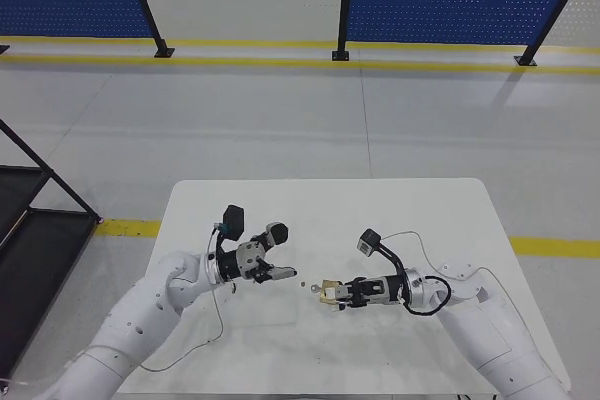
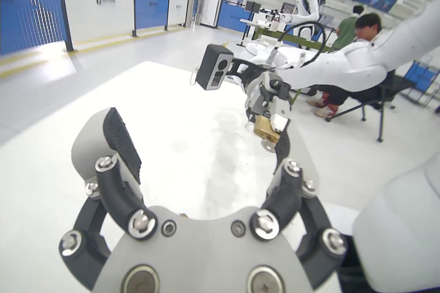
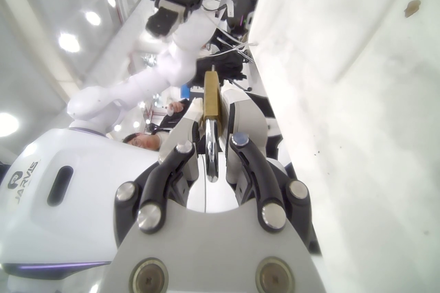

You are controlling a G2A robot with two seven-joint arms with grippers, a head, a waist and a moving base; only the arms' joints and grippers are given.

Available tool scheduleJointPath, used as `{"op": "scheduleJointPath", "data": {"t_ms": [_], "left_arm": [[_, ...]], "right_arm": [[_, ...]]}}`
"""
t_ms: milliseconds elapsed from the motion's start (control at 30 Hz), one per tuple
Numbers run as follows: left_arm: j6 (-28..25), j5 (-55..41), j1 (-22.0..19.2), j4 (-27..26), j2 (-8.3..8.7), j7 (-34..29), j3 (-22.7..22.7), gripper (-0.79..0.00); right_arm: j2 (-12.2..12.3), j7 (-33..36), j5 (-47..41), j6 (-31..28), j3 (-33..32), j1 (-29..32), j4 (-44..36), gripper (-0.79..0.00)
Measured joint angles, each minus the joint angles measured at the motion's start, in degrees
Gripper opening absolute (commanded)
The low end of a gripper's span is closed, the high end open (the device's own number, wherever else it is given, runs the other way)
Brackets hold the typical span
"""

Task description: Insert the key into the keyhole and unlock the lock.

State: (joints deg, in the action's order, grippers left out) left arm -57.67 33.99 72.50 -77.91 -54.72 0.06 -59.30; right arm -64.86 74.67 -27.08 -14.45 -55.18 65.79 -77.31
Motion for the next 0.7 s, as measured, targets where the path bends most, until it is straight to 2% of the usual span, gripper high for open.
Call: {"op": "scheduleJointPath", "data": {"t_ms": [33, 67, 167, 267, 367, 433, 700], "left_arm": [[1.0, -6.81, -0.72, 0.64, 0.32, -5.64, 1.02, 0.0], [3.86, -15.53, -2.18, 0.52, 0.79, -14.16, 2.17, 0.0], [14.88, -34.67, -5.16, -1.5, 1.94, -35.09, 2.71, 0.0], [23.56, -48.24, -6.59, -1.5, 2.66, -50.91, 2.03, 0.0], [27.83, -57.68, -6.97, -1.15, 2.82, -62.21, 2.19, 0.0], [28.06, -59.56, -6.99, -1.09, 2.83, -65.79, 2.24, 0.0], [27.92, -58.23, -6.98, -1.1, 2.83, -63.52, 2.23, 0.0]], "right_arm": [[0.0, 0.0, 0.0, 0.0, 0.0, 0.0, 0.0, -0.785], [0.0, 0.0, 0.0, 0.0, 0.0, 0.0, 0.0, -0.785], [0.0, 0.0, 0.0, 0.0, 0.0, 0.0, 0.0, -0.785], [0.0, 0.0, 0.0, 0.0, 0.0, 0.0, 0.0, -0.785], [0.0, 0.0, 0.0, 0.0, 0.0, 0.0, 0.0, -0.785], [0.0, 0.0, 0.0, 0.0, 0.0, 0.0, 0.0, -0.785], [0.0, 0.0, 0.0, 0.0, 0.0, 0.0, 0.0, -0.785]]}}
